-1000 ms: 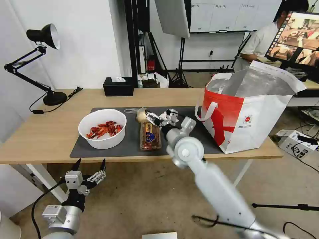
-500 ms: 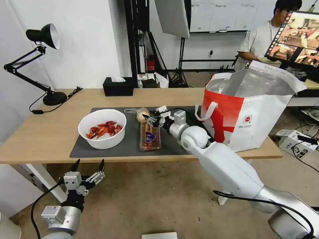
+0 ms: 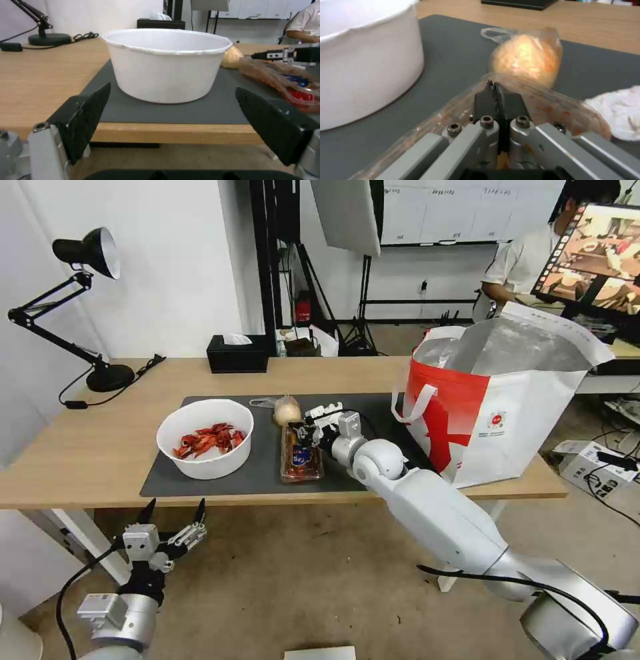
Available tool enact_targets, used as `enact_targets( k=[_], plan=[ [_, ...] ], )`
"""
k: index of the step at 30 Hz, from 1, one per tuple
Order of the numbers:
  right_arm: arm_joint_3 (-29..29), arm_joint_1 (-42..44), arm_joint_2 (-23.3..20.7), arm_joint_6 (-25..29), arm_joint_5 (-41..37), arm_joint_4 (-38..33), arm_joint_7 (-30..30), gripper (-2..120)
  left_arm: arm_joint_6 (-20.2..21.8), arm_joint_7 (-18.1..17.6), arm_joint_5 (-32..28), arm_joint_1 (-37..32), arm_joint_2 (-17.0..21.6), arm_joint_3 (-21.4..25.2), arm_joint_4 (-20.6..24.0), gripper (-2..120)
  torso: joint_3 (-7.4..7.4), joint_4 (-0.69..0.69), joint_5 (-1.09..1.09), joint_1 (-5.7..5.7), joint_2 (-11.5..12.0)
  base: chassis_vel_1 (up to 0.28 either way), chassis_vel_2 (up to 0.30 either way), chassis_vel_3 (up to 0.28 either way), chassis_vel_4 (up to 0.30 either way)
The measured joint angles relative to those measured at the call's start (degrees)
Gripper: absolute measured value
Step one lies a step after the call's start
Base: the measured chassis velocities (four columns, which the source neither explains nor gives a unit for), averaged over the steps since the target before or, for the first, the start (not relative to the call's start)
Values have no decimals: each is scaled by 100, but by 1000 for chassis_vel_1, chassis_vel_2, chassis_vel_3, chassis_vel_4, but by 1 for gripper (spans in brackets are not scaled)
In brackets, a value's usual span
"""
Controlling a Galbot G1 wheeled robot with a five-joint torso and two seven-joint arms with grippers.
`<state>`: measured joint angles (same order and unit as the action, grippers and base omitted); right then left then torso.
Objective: Pick up the trash from the table and place it into the takeout bag.
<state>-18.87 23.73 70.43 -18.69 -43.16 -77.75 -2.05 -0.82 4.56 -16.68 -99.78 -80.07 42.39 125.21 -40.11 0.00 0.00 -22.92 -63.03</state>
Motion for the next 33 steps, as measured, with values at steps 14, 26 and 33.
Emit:
enact_targets(
  k=[14,26,33],
  plan=[
    [14,31,-88,-110,-79,-143,111,0,-1,16,1,4,-18,-46,48,100,0,0,0,0,0,0,0,0,0],
    [41,109,-129,-55,-69,-269,215,0,152,28,-268,52,353,-211,33,100,0,0,0,0,0,0,0,0,0],
    [-1,37,-94,50,-27,-277,243,0,1057,-158,-2775,112,974,-422,785,100,0,-1,0,0,0,0,0,0,0]
  ],
)
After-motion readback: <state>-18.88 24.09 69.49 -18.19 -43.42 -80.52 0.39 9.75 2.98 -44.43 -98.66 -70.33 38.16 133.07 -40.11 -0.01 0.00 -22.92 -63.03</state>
